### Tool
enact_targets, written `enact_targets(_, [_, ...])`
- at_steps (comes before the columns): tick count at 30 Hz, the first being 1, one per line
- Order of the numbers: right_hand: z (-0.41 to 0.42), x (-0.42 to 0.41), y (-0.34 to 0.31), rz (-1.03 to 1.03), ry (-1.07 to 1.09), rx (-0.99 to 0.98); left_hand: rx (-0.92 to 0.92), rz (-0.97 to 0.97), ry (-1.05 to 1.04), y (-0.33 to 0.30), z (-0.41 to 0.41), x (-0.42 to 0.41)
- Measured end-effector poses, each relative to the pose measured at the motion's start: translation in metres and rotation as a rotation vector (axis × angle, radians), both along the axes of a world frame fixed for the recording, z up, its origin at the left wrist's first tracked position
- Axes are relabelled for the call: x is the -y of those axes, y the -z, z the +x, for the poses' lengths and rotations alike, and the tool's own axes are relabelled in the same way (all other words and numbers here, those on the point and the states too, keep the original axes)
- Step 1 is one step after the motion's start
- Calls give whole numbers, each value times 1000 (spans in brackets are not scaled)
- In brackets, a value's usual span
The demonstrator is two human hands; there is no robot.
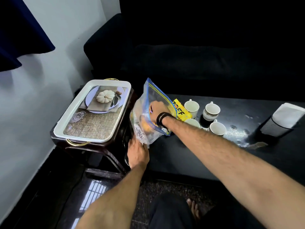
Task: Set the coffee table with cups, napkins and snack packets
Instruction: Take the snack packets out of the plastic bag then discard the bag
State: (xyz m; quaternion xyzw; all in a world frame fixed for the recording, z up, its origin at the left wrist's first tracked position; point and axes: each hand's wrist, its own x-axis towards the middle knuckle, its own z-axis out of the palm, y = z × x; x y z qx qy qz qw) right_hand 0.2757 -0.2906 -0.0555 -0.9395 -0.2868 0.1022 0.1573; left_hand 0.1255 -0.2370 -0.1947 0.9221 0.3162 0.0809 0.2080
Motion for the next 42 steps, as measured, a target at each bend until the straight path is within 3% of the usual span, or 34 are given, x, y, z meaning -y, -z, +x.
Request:
enact_targets(5, [13,43,-62,233,20,12,109,-47,-59,-3,0,3])
enact_targets(8, [18,77,-83,519,88,104,134,-61,-67,-5,-1,6])
enact_targets(13, [15,133,-74,879,594,195,172,-101,-130,-6,1,6])
enact_targets(15, [9,149,-57,837,698,201,174,-112,-152,-7,1,7])
enact_targets(20, [-20,153,-4,679,584,127,174,-143,-169,-8,0,9])
enact_targets(26, [-39,132,36,795,760,70,184,-155,-186,-9,0,8])
enact_targets(33, [-51,122,80,558,380,-79,181,-132,-173,-10,0,8])
enact_targets(37, [-50,123,82,203,328,128,163,-122,-178,-9,0,7])
enact_targets(39, [-50,121,69,299,292,264,158,-113,-165,-8,1,7])
enact_targets(42, [-48,111,33,632,308,373,159,-116,-168,-6,1,6])
